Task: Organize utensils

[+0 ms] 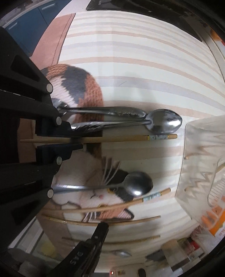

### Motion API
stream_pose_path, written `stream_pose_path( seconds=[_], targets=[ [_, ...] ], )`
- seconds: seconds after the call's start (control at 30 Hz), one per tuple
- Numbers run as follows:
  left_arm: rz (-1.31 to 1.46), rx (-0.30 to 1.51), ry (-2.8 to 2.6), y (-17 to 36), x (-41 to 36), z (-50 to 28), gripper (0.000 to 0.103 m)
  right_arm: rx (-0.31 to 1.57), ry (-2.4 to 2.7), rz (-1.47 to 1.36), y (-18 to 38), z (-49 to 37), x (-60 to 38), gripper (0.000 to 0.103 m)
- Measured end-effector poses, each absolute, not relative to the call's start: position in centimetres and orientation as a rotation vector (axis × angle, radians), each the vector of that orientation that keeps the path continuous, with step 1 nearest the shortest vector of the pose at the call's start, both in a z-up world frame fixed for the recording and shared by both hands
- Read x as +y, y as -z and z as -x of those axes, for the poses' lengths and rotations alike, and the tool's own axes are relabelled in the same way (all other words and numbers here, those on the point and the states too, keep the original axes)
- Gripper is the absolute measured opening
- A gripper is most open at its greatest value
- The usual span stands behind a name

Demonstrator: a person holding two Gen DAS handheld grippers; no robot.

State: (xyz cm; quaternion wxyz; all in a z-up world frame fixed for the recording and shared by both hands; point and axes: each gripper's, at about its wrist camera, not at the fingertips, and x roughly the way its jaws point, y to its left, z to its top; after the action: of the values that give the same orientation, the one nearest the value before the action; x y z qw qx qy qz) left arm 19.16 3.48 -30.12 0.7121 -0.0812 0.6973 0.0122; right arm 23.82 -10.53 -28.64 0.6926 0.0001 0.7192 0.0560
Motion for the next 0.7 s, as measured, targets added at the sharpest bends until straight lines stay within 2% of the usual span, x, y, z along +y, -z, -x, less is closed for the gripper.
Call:
stream_pose_path(
  seconds=[0.27,0.33,0.4,0.6,0.7],
  targets=[
    [0.200,1.570,0.025,31.2,2.5,-18.9,0.005,1.672,-0.073,-0.013,28.4,-21.7,-14.0,0.008],
    [0.180,1.571,0.022,31.6,2.6,-18.2,0.012,1.683,-0.073,-0.011,28.4,-21.0,-14.2,0.010],
    [0.155,1.575,0.025,31.7,1.9,-18.3,0.015,1.686,-0.081,-0.004,28.3,-20.4,-14.2,0.013],
    [0.114,1.572,0.036,31.6,-0.3,-19.1,0.031,1.666,-0.062,-0.002,28.0,-19.0,-14.8,0.013],
    [0.090,1.564,0.029,31.6,-1.8,-19.4,0.033,1.664,-0.063,-0.001,27.9,-18.9,-15.1,0.013]
  ],
)
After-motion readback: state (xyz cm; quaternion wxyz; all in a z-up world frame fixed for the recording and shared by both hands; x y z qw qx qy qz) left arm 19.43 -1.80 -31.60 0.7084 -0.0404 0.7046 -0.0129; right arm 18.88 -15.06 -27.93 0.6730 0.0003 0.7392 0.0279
